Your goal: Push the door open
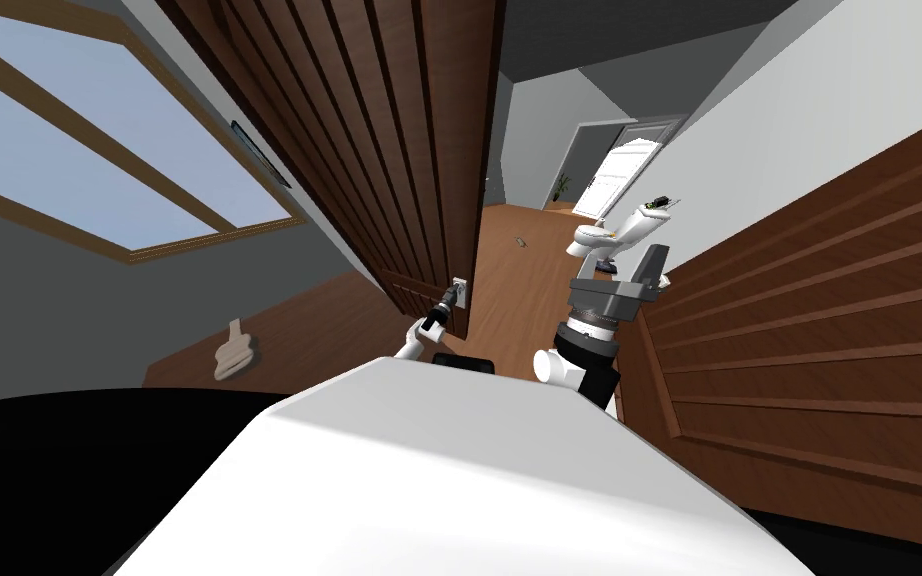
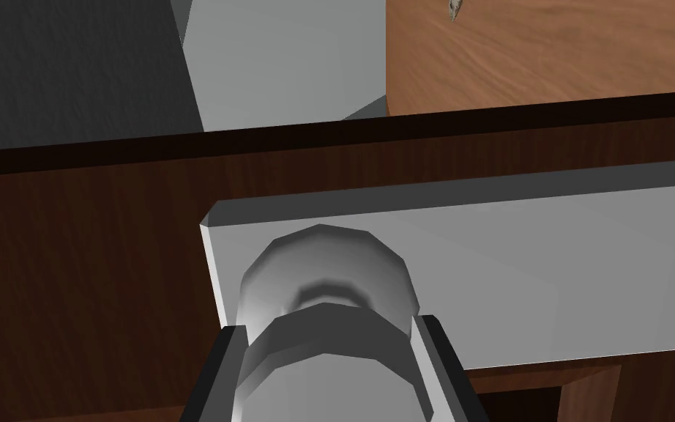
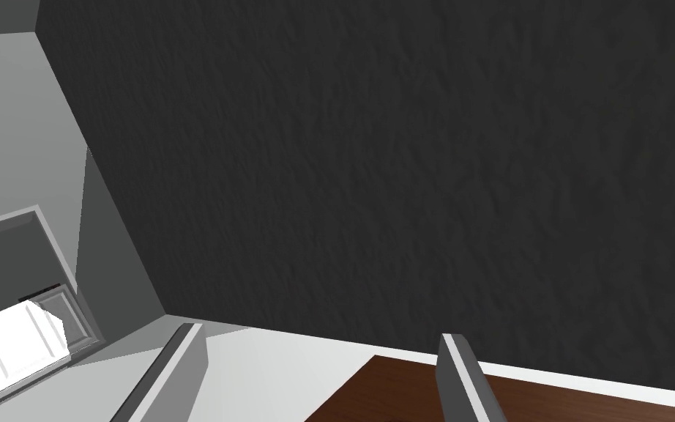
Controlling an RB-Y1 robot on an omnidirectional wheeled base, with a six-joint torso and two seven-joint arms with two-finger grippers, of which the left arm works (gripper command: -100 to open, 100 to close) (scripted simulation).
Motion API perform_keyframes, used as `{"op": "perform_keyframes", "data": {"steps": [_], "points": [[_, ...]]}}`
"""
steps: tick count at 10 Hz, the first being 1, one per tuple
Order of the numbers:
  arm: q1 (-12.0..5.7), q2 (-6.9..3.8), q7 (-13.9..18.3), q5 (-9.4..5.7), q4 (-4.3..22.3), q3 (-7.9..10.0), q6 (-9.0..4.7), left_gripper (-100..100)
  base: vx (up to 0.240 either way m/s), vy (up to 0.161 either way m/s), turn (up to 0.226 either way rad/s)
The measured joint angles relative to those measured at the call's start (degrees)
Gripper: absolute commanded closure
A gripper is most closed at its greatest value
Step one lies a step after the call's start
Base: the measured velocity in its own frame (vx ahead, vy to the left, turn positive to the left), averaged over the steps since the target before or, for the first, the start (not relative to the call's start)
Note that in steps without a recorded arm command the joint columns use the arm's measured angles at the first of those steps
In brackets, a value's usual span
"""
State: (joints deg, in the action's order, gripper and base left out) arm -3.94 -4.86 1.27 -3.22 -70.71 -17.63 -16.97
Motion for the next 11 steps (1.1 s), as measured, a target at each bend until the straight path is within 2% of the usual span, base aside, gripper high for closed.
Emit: {"op": "perform_keyframes", "data": {"steps": [1, 2, 4, 6, 7, 9, 11], "points": [[-0.09, -0.21, 0.0, -0.09, 0.0, 0.62, 0.33, 100, 0.092, -0.098, 0.052], [-0.69, 0.27, -0.2, -0.04, 1.0, 1.46, 0.19, 100, 0.107, -0.096, 0.043], [-0.62, 0.53, -0.6, 0.0, 0.9, 2.68, 0.32, 100, 0.098, -0.1, 0.061], [-1.95, 0.89, -0.8, -0.09, 2.6, 4.16, -0.04, 100, 0.085, -0.103, 0.034], [-1.71, 0.75, -0.8, -0.13, 2.1, 4.71, 0.16, 100, 0.085, -0.115, 0.08], [-2.42, 1.46, -1.3, -0.07, 3.5, 6.27, -0.24, 100, 0.098, -0.11, 0.055], [-3.1, 1.7, -1.5, -0.13, 4.5, 7.64, -0.46, 100, 0.079, -0.106, 0.048]]}}
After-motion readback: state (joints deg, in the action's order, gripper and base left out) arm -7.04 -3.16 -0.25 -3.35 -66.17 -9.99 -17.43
